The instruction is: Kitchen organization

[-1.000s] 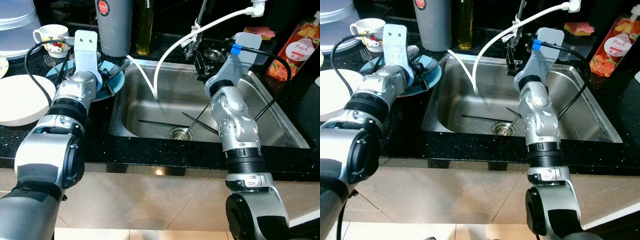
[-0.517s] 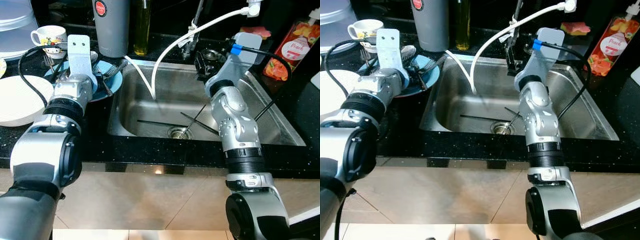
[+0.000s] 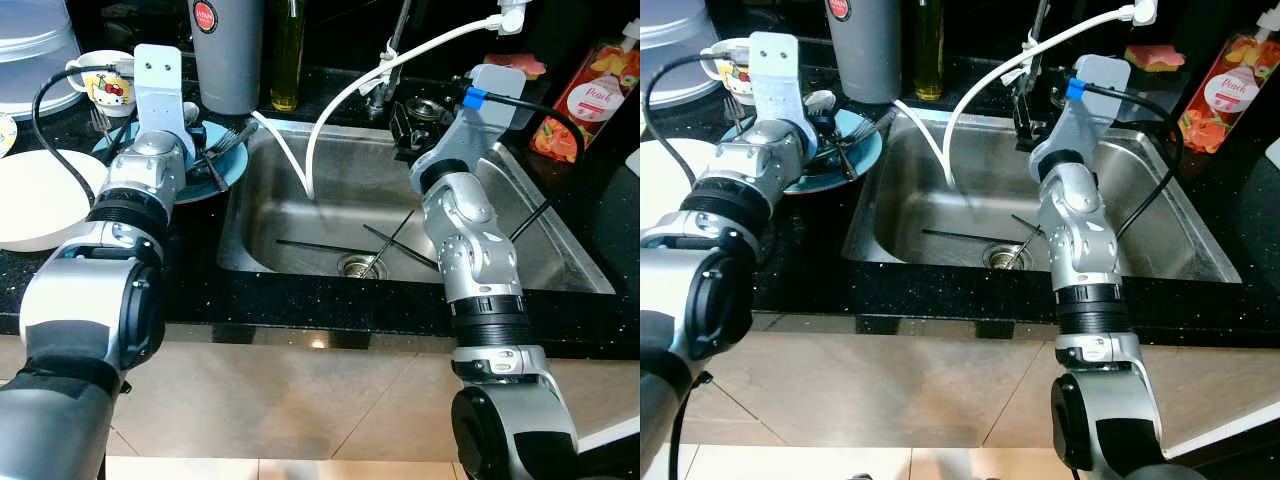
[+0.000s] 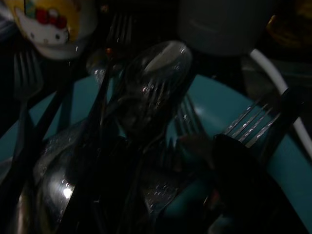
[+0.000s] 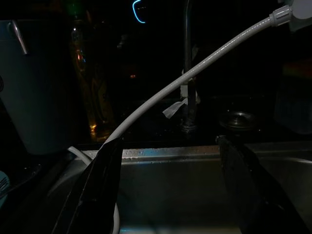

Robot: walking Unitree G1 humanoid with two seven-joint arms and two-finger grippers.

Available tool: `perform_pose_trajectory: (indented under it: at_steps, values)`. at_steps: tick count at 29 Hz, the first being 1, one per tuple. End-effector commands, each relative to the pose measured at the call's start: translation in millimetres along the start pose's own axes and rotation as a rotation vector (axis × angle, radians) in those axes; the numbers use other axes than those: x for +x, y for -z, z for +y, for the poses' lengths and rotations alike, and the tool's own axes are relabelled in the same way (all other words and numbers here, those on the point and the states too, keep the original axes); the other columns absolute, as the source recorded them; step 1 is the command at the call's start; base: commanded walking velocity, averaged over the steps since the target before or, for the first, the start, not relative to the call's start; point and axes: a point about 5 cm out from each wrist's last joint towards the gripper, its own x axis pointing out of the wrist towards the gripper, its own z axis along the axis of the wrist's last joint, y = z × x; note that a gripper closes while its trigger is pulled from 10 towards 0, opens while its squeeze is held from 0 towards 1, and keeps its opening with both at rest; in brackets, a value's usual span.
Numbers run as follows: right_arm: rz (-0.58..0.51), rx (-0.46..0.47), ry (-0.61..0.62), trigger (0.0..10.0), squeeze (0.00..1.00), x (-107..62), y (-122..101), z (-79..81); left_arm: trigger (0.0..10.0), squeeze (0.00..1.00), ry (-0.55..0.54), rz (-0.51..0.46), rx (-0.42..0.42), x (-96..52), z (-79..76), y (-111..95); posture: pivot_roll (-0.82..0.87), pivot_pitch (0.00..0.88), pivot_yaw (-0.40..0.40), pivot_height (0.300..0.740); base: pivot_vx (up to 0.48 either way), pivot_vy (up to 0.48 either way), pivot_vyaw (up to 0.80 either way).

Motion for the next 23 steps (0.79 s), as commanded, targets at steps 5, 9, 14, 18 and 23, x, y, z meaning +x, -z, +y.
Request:
perform_pose_trajectory:
  at_steps: [5,9,14,18,23]
  values:
    - [-0.004,0.010,0.020,10.0,0.00,-2.6,-1,-5.1,9.4,0.00,-0.065,0.048,-0.018,0.8,14.0,5,0.21,0.065,-0.070,0.740,0.000,0.000,0.00]
    - [-0.004,0.010,0.019,10.0,0.00,-2.5,-1,-5.2,9.5,0.00,-0.083,0.064,0.013,0.9,15.9,8,0.21,0.063,-0.071,0.740,0.000,0.000,0.00]
    - [-0.005,0.011,0.017,10.0,0.00,-2.3,-1,-4.7,8.8,0.00,-0.071,0.136,0.012,0.8,15.2,19,0.21,0.063,-0.070,0.740,0.000,0.000,0.00]
    - [-0.005,0.011,0.019,10.0,0.00,-2.3,-1,-4.9,7.1,0.00,-0.042,0.179,-0.019,0.4,11.0,25,0.21,0.064,-0.071,0.740,0.000,0.000,0.00]
    - [-0.005,0.010,0.019,10.0,0.00,-2.3,-1,-4.8,4.6,0.00,-0.014,0.208,-0.042,0.0,8.1,29,0.21,0.064,-0.071,0.740,0.000,0.000,0.00]
